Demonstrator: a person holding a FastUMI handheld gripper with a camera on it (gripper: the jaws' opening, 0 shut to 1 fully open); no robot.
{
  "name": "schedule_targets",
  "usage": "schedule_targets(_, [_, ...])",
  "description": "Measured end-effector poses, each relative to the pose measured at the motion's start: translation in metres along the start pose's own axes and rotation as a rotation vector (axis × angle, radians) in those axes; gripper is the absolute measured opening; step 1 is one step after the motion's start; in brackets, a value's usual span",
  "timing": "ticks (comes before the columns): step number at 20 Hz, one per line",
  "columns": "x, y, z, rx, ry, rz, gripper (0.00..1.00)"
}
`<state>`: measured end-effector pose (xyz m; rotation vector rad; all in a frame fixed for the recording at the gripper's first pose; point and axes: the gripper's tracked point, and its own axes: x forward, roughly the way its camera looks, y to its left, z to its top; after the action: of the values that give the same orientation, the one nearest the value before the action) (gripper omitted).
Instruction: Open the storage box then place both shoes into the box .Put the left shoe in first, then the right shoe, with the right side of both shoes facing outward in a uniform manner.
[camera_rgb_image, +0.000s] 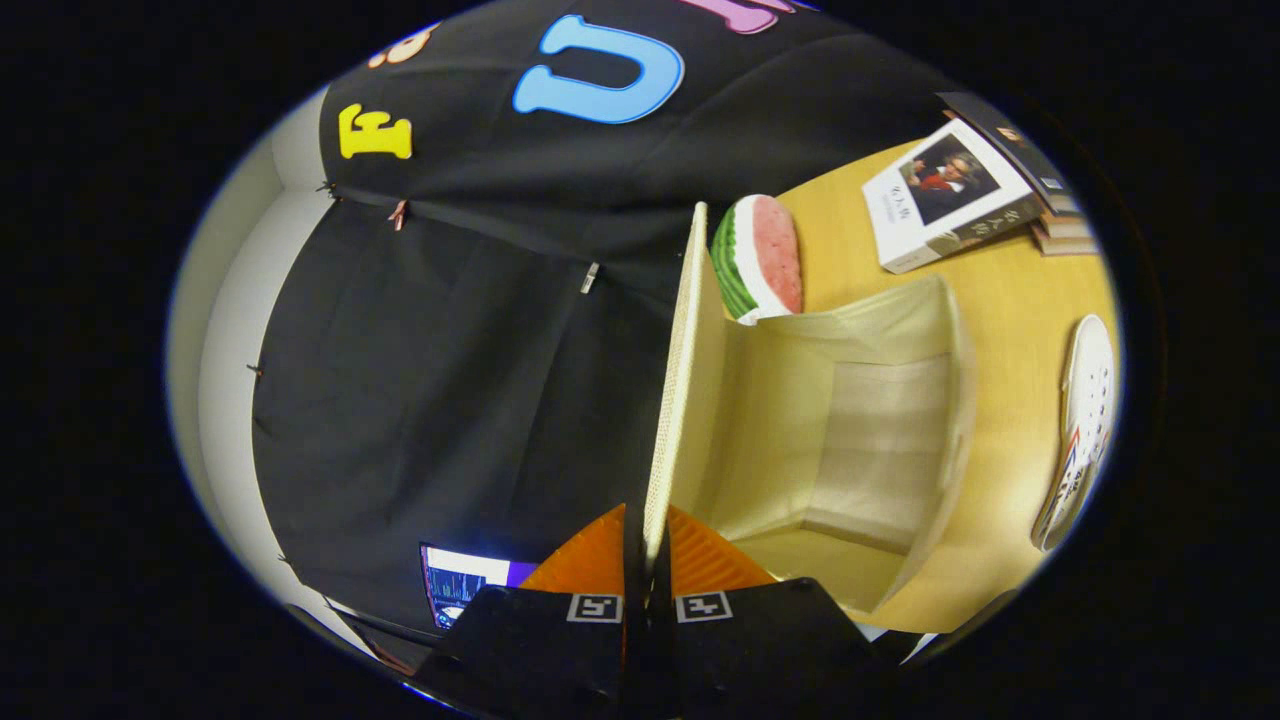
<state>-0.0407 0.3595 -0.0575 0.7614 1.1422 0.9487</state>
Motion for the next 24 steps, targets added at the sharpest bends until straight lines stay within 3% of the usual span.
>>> schedule_targets(6, [0.072,0.052,-0.02,-0.081,0.039,0.018,0.05])
schedule_targets(13, [0.152,0.063,-0.037,-0.078,0.044,-0.031,0.05])
schedule_targets(20, [0.161,0.055,-0.026,-0.06,-0.009,-0.093,0.08])
schedule_targets(22, [0.141,0.041,0.011,-0.109,-0.106,-0.159,0.53])
schedule_targets(24, [0.138,0.032,0.001,-0.158,-0.162,-0.192,0.97])
